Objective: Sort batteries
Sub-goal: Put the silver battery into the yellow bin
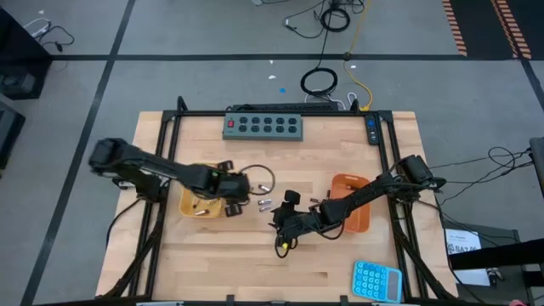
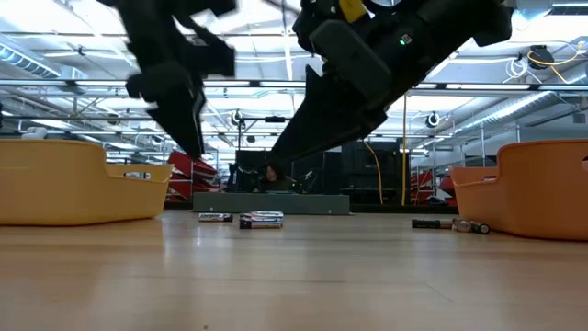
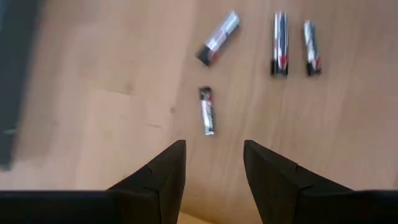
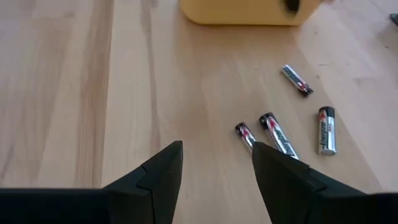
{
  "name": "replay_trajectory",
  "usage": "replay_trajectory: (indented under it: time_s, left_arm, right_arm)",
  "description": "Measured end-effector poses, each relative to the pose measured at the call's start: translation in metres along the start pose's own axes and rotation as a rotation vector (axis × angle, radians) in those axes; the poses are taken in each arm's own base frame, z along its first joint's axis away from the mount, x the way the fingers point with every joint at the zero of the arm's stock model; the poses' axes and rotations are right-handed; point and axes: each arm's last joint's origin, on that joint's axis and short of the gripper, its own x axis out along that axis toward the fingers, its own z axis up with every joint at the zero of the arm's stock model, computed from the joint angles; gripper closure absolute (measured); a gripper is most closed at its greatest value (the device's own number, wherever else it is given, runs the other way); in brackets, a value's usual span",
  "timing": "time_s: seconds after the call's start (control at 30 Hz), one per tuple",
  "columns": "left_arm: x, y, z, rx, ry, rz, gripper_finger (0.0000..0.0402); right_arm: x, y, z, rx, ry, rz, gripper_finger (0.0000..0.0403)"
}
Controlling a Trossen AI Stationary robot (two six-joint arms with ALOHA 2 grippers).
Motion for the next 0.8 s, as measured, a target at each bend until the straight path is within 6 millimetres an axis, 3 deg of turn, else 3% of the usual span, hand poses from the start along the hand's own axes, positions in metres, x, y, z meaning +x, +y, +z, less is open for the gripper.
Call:
replay_trajectory:
  time_s: [0.17,0.27,0.57,0.8]
  left_arm:
    - [0.033,0.005,0.012,0.052,0.098,0.004,0.0231]
    - [0.044,0.01,0.02,0.097,0.059,0.0,0.0231]
    - [0.052,0.027,0.039,0.17,-0.081,-0.107,0.0231]
    - [0.058,0.028,0.043,0.29,-0.127,-0.136,0.0231]
  right_arm:
    - [-0.004,0.008,-0.003,-0.009,-0.014,-0.024,0.0218]
    - [-0.006,0.012,-0.005,-0.019,-0.014,-0.018,0.0218]
    - [-0.01,0.014,-0.012,-0.041,0.049,-0.034,0.0218]
    - [-0.02,0.011,-0.006,-0.044,0.057,-0.027,0.0218]
